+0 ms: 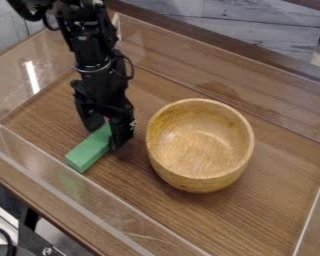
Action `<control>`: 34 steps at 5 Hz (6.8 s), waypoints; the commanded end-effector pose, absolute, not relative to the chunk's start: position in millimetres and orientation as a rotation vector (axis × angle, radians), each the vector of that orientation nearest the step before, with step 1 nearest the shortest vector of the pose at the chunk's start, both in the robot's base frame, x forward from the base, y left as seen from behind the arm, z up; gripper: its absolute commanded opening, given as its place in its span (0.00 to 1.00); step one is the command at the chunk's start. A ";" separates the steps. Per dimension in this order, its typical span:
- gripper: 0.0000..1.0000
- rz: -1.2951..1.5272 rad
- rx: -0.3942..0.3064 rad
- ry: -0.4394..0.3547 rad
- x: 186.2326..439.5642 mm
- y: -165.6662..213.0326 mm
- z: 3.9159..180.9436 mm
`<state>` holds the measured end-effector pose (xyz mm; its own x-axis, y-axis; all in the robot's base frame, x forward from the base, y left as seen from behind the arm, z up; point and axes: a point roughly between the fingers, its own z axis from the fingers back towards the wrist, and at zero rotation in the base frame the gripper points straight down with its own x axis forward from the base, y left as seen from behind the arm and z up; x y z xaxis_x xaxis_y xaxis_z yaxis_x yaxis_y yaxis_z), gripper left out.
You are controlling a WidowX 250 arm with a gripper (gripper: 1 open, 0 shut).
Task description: Put the green block in the brown bowl
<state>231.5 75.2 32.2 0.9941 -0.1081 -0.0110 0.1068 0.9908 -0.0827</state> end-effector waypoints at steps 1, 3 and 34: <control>1.00 -0.104 -0.068 -0.032 244.5 78.5 43.7; 1.00 -0.088 -0.079 -0.026 245.9 78.8 42.6; 1.00 -0.041 -0.091 -0.150 249.9 -1.5 117.6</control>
